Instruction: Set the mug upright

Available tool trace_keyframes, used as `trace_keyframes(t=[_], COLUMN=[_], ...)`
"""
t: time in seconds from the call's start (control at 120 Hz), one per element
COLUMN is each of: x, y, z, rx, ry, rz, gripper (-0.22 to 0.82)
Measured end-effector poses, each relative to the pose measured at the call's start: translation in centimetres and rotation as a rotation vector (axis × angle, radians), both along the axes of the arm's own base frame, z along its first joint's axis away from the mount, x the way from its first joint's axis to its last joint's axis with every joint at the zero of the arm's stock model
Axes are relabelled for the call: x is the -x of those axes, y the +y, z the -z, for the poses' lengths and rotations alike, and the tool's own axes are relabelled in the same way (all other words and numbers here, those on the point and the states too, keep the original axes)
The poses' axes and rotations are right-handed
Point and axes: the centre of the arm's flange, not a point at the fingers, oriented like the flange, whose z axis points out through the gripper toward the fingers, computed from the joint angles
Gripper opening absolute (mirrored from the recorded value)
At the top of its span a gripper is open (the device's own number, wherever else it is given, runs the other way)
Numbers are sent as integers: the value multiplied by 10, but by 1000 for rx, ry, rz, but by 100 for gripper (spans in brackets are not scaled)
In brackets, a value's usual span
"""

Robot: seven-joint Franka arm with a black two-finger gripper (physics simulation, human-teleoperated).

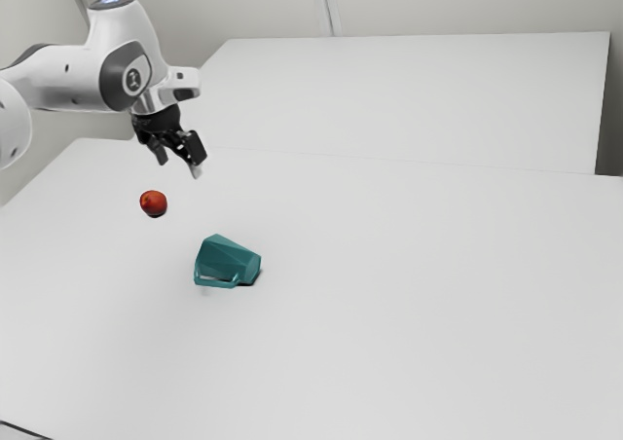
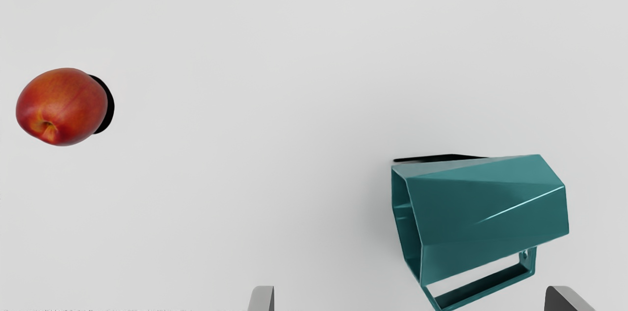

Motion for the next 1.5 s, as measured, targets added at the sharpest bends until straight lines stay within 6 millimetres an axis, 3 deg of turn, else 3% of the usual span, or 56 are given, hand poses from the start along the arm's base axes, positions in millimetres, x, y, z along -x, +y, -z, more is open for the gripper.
trace_keyframes(t=[0.142,0.283,0.367,0.542,0.867,1.342,1.5], x=[7,19,24,22,23,18,19], y=[9,36,49,48,78,71,67], z=[0,21,38,77,146,192,197], rx=[55,188,264,379,581,812,839], ry=[-10,16,41,107,161,142,136], rz=[-43,-137,-173,-169,-212,-204,-190], gripper=[60,60,60,60,60,60,53])
